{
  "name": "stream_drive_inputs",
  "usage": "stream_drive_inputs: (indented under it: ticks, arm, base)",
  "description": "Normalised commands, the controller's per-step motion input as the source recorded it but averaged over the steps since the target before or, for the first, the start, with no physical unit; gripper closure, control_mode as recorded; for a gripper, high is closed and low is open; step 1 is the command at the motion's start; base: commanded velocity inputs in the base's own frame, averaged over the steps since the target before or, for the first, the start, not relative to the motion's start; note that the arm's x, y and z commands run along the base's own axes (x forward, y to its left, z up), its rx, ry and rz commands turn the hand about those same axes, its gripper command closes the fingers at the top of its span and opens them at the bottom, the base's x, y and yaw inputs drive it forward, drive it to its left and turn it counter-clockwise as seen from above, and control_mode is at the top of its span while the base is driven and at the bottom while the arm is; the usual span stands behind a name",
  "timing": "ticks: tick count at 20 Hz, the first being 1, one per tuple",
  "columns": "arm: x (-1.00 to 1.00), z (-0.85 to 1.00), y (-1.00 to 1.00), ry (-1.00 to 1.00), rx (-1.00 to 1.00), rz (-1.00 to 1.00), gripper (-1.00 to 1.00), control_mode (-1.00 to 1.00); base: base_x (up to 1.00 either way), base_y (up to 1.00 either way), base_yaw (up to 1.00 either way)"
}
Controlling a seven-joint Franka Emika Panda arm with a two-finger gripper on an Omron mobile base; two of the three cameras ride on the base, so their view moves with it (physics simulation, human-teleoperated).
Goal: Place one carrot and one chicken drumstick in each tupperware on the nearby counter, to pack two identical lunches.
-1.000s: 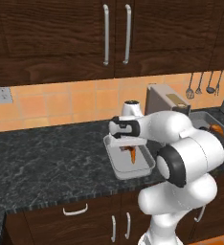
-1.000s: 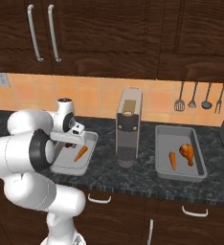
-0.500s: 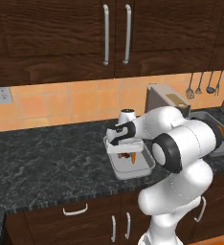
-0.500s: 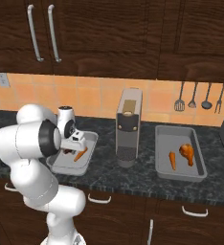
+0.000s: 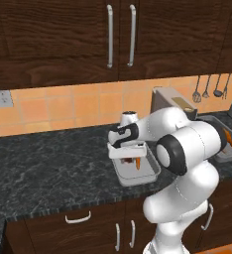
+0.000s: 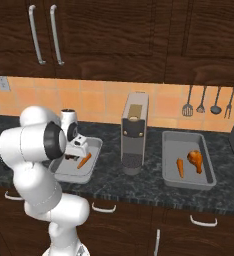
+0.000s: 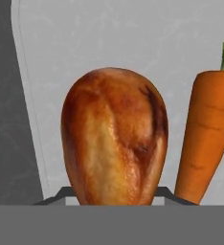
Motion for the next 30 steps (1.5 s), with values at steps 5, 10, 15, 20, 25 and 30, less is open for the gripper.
stream_drive_inputs:
  ticks: [5, 10, 15, 20, 25, 30]
  arm:
    - [-0.01, 0.04, 0.00, 0.04, 0.00, -0.02, -1.00, -1.00]
    - [-0.45, 0.04, 0.00, 0.00, 0.00, -0.04, -1.00, -1.00]
    - [-0.90, 0.20, -0.06, 0.00, 0.00, 0.00, -1.00, -1.00]
    - [-0.71, 0.77, -0.50, -0.01, 0.00, 0.00, -1.00, -1.00]
    - [-0.60, 1.00, -0.34, -0.01, -0.07, 0.05, -1.00, -1.00]
    - [-0.76, 0.18, -0.11, 0.04, -0.03, 0.03, -1.00, -1.00]
  base:
    - [0.00, 0.00, 0.00]
    - [0.00, 0.00, 0.00]
    - [0.00, 0.00, 0.00]
    - [0.00, 0.00, 0.00]
    - [0.00, 0.00, 0.00]
    - [0.00, 0.00, 0.00]
